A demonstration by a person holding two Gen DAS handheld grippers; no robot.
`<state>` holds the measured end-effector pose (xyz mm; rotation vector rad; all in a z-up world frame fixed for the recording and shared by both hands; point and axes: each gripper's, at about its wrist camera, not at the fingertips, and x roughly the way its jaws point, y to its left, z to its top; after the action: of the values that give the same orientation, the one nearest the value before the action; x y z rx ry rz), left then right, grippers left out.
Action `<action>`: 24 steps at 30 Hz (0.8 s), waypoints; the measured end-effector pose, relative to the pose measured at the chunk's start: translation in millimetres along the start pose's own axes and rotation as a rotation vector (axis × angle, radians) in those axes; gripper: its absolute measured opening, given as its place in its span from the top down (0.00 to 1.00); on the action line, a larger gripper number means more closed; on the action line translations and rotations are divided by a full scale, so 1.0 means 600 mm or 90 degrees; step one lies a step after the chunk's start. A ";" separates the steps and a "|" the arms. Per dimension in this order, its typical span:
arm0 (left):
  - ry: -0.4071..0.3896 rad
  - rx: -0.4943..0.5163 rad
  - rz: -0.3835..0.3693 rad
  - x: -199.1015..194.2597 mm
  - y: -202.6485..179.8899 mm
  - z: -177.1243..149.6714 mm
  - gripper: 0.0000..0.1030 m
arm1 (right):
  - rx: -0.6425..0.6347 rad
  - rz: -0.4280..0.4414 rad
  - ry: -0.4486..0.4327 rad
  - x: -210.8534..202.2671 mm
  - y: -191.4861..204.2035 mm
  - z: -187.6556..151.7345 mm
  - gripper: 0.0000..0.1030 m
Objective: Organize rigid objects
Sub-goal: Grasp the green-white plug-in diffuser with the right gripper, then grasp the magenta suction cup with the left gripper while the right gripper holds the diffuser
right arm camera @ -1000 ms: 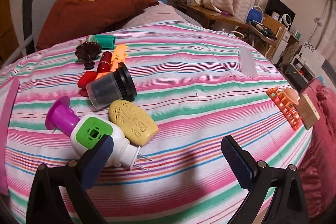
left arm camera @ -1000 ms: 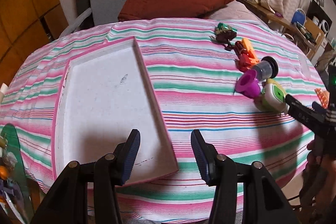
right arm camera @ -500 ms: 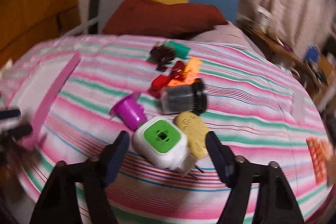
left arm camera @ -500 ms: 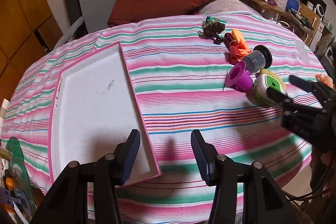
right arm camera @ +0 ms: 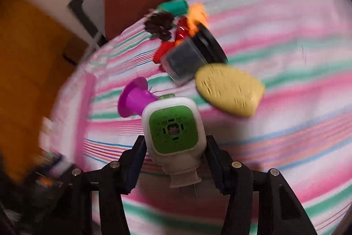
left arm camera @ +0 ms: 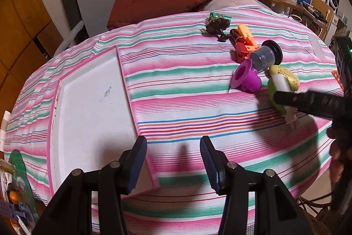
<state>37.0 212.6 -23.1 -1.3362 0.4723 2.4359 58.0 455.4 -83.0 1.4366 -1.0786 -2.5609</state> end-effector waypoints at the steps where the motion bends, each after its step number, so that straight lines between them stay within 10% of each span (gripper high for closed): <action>1: -0.001 -0.001 0.000 0.000 0.000 0.001 0.51 | 0.023 0.017 0.008 -0.003 -0.008 0.000 0.47; 10: 0.002 -0.006 -0.012 0.006 -0.005 0.010 0.51 | 0.101 -0.071 -0.089 -0.081 -0.076 0.006 0.33; 14: 0.008 -0.014 -0.032 0.015 -0.013 0.018 0.51 | 0.028 -0.215 -0.161 -0.121 -0.056 0.015 0.34; 24: -0.020 0.029 -0.028 0.032 -0.077 0.051 0.51 | -0.135 -0.330 -0.133 -0.079 -0.014 -0.005 0.34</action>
<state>24.5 269.5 -30.0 -1.2758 0.4819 2.3925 90.4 475.5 -53.6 1.5860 -0.4560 -3.1139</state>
